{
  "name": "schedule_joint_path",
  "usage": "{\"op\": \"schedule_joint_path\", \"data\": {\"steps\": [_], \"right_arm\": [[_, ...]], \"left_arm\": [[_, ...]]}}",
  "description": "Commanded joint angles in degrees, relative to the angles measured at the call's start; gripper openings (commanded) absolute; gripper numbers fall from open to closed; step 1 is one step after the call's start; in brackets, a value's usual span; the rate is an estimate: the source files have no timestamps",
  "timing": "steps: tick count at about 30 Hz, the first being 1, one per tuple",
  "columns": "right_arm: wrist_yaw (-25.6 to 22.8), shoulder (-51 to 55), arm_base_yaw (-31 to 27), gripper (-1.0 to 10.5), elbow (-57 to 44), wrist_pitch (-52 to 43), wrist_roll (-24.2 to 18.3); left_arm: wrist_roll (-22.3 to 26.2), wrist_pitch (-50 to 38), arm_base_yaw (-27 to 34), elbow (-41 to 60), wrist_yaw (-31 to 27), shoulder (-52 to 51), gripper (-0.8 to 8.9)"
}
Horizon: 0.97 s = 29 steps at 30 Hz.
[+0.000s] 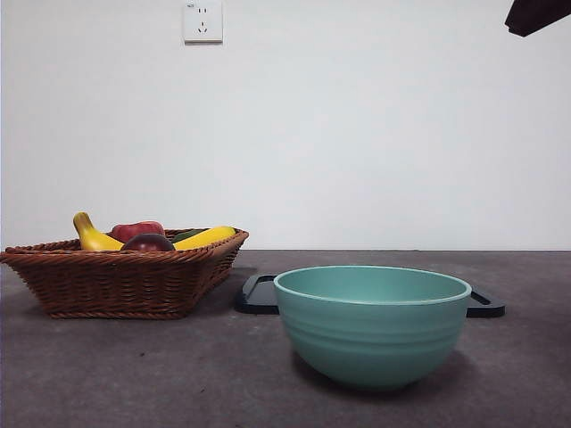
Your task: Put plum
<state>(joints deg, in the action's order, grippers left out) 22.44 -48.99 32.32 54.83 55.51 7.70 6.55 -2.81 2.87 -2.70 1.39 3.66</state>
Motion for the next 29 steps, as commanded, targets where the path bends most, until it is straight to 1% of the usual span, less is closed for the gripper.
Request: {"op": "schedule_joint_path", "data": {"steps": [1,8,14,17,29], "right_arm": [[0.07,-0.33,0.5,0.1,1.11,-0.17,-0.68],[0.07,-0.33,0.5,0.1,1.11,-0.17,-0.68],[0.07,-0.33,0.5,0.1,1.11,-0.17,-0.7],[0.07,-0.33,0.5,0.1,1.11,-0.2,-0.68],[0.07,-0.33,0.5,0.1,1.11,-0.17,-0.68]], "left_arm": [[0.02,0.94,0.17,0.7,-0.35,-0.83,0.08],[-0.26,6.23,0.17,2.08,-0.37,-3.56,0.08],[-0.94,9.6,0.22,2.08,-0.37,-3.5,0.08],[-1.68,13.44,0.24,2.08,-0.37,-3.5,0.08],[-2.38,13.68,0.59,2.03,-0.35,-3.5,0.08]]}}
